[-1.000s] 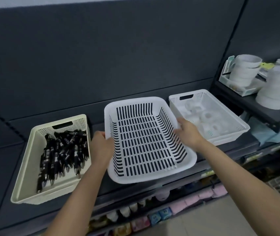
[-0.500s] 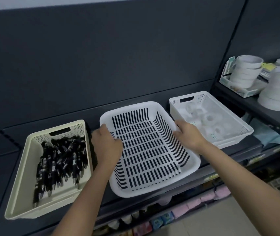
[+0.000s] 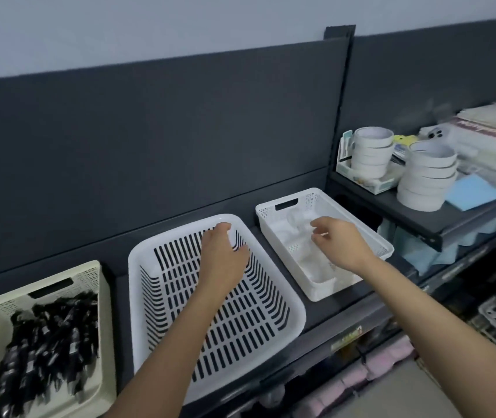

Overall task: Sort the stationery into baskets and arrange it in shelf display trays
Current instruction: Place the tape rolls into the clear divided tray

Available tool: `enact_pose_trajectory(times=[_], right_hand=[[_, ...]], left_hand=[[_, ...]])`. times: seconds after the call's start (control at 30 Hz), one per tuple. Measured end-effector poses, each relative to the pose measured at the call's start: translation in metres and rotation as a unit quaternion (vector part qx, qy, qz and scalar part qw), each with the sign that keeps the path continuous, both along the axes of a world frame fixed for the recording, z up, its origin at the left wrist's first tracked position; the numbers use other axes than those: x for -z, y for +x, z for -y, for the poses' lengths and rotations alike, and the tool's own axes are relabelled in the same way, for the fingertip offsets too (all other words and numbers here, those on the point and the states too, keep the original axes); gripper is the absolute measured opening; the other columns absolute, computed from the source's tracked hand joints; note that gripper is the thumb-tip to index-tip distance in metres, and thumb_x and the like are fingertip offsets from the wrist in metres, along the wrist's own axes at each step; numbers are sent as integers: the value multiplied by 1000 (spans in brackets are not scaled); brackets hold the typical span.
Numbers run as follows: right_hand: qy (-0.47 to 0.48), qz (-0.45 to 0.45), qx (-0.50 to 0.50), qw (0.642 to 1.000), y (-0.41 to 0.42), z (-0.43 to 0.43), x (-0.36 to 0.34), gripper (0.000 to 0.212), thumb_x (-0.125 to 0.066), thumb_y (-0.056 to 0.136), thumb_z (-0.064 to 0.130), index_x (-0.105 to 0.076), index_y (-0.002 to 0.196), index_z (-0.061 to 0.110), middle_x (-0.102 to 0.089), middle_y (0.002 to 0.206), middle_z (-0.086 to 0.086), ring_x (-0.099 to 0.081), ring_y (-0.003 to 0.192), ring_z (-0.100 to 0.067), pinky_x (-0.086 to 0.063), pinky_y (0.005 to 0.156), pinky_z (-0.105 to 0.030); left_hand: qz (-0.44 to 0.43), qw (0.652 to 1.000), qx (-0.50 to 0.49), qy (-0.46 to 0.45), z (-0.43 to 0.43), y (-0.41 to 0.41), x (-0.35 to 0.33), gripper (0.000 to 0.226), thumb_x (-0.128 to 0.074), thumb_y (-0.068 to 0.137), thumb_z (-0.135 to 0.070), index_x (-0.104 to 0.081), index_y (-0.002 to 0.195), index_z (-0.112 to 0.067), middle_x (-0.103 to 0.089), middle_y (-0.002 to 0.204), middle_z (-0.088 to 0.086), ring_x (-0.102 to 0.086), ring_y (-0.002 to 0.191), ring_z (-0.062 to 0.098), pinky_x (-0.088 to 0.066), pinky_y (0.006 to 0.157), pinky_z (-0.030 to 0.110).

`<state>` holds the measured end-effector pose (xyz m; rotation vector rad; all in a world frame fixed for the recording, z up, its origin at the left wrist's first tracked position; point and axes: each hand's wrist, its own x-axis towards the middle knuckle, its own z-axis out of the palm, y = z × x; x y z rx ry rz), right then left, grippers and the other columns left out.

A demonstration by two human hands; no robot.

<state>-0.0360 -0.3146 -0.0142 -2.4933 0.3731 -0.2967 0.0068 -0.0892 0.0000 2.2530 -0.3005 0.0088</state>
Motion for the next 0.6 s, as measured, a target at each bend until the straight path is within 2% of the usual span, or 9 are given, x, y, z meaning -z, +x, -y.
enact_pose_trajectory(times=[0.07,0.1,0.2,0.3,0.4,0.47,0.5,0.57,0.6], right_hand=[[4,16,-8,1000,3,19,-3,34,-52,94,16,-57,127,12,-65,117,-5,-58,93,-14,-40,78,-20],[7,24,-10,1000,5,29,-5,33,-52,93,15,-58,126,11,-65,116,-5,-59,97,-15,-40,81,-19],[22,39,-8,999,13,66,-13,30,-52,93,12,-61,122,11,-67,111,-5,-60,101,-17,-38,81,-18],[14,42,-7,999,21,100,-12,28,-53,92,12,-62,118,8,-68,107,-6,-62,100,-21,-40,78,-21],[20,28,-6,999,27,122,-2,24,-55,89,9,-62,109,-3,-68,102,-19,-61,97,-33,-45,81,-34],[55,1,-14,998,30,134,7,30,-55,89,9,-58,116,-4,-65,109,-21,-60,102,-32,-45,87,-34],[81,-17,-18,996,32,139,10,35,-55,91,12,-55,124,1,-64,114,-16,-60,105,-28,-44,88,-28],[140,-44,-28,989,37,148,17,45,-54,93,16,-46,137,9,-61,120,-9,-57,108,-21,-41,86,-24],[167,-55,-32,984,40,151,20,47,-53,94,16,-43,139,10,-60,121,-9,-57,107,-20,-43,84,-25]], left_hand=[[-37,999,-1,-36,26,4,-6,52,-58,91,-19,-40,140,-16,-43,138,4,-46,102,9,-34,75,7],[-69,995,-6,-69,40,6,-9,52,-60,90,-20,-41,138,-17,-47,133,1,-50,101,9,-38,76,14],[-133,981,-31,-141,82,9,-15,50,-61,88,-22,-44,135,-17,-51,105,-11,-51,80,-1,-38,59,17],[-139,975,-67,-162,121,6,-6,56,-60,89,-28,-39,139,-16,-50,115,-9,-50,85,3,-37,66,18],[-96,980,-112,-133,150,-3,11,51,-61,88,-28,-44,132,-10,-53,103,-10,-52,87,4,-45,70,12],[-61,984,-153,-69,161,-4,23,54,-63,87,-28,-41,131,-5,-51,124,8,-49,112,22,-44,91,26],[-59,981,-177,-49,163,-4,28,58,-63,88,-28,-37,135,-4,-44,133,13,-43,121,27,-39,94,30],[-80,973,-215,-40,165,-1,36,66,-62,89,-28,-29,140,1,-37,139,18,-41,123,31,-38,90,31],[-102,968,-226,-42,165,1,38,65,-61,89,-27,-30,138,3,-39,136,19,-46,117,31,-39,85,31]])
